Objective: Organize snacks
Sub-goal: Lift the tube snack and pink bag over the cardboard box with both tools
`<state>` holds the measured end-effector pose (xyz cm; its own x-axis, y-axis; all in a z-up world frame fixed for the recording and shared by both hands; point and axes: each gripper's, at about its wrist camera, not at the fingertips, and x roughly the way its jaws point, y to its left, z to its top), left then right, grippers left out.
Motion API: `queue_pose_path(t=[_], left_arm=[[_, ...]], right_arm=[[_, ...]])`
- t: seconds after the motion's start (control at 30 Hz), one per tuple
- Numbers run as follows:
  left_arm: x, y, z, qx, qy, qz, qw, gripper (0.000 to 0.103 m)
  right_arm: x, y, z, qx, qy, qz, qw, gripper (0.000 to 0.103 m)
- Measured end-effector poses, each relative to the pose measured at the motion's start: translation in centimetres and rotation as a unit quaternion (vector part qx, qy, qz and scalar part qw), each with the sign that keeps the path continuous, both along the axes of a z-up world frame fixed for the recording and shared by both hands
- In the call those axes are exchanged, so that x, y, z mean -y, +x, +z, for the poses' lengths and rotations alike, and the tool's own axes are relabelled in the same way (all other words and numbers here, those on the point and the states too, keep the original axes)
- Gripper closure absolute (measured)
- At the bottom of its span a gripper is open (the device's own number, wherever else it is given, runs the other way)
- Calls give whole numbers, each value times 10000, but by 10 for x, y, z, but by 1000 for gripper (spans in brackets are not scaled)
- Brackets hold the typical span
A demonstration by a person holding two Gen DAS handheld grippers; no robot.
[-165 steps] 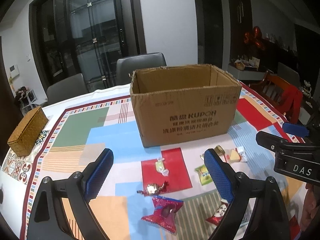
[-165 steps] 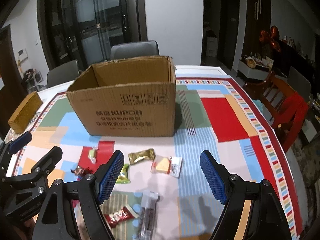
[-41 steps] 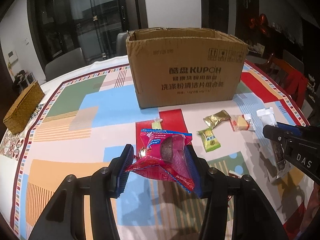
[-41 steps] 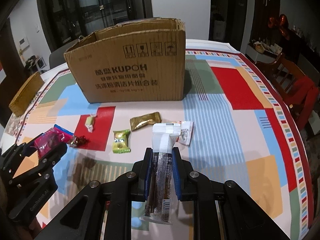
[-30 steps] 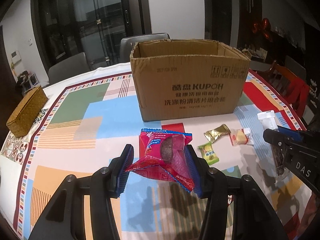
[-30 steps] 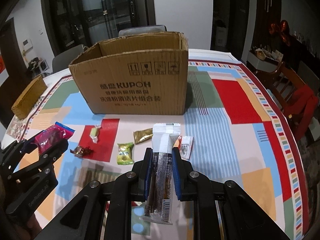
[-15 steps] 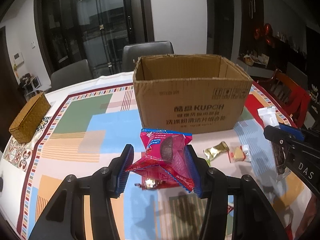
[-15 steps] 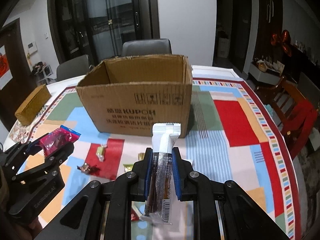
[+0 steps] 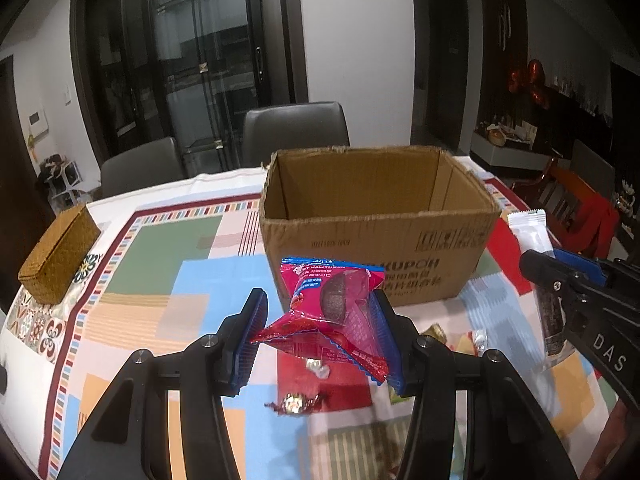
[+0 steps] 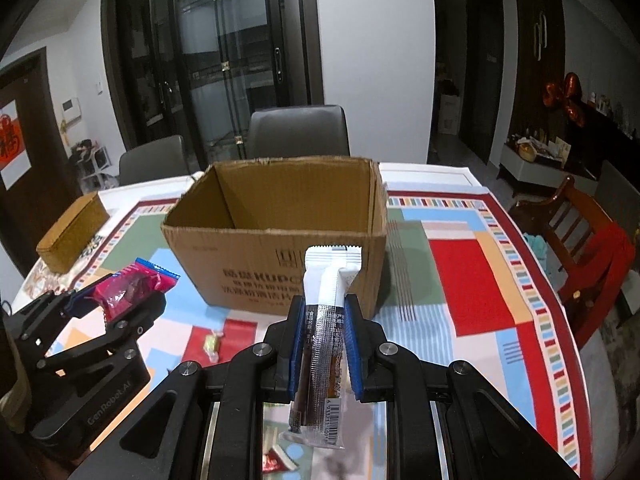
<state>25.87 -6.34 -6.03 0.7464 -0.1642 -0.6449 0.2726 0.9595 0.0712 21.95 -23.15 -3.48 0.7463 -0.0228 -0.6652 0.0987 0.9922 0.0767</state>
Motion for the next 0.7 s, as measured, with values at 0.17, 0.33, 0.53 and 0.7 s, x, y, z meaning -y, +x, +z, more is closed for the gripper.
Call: queue_pose_path(t=[0.17, 0.33, 0.53, 0.7], left_arm=[[4, 9, 11, 102, -23, -30, 9999, 52], [5, 19, 20, 189, -43, -35, 9998, 52], [7, 32, 30, 287, -39, -45, 9996, 52], [9, 45, 36, 329, -58, -36, 9994, 52]], right_arm=[[4, 6, 8, 103, 14, -24, 9999, 83], [9, 15, 18, 229, -10, -49, 9997, 83], [10, 27, 33, 399, -103, -22, 9991, 83], [11, 39, 42, 471, -110, 15, 9988, 83]])
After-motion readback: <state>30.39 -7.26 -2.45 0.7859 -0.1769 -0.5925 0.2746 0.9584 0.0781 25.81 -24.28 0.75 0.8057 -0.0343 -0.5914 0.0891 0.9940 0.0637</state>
